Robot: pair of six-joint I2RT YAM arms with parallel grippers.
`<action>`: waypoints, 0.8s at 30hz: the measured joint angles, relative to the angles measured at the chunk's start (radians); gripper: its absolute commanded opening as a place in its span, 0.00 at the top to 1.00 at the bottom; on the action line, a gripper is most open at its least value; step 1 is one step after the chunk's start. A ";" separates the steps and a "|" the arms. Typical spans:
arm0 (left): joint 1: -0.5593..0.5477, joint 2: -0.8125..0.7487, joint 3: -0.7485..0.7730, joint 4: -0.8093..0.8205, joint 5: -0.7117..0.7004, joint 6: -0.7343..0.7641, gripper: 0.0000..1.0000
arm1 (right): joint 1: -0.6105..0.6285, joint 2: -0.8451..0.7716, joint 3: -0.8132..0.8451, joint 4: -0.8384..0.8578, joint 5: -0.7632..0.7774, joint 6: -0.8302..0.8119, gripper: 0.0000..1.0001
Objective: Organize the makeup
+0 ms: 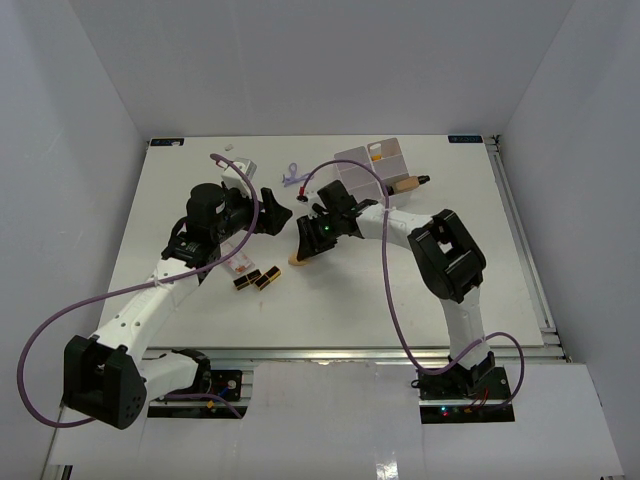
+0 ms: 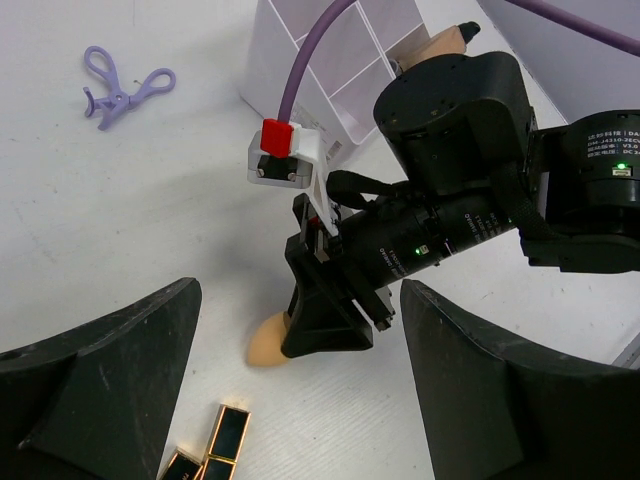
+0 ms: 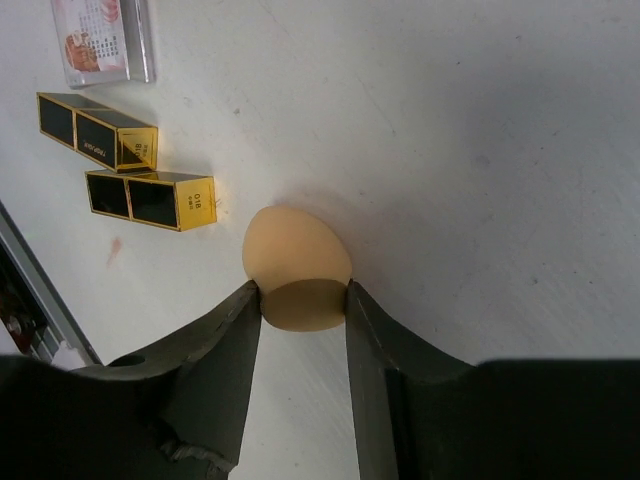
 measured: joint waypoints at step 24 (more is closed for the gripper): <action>0.001 -0.016 0.000 0.000 0.001 0.000 0.08 | -0.115 -0.151 0.018 -0.067 -0.048 -0.275 0.92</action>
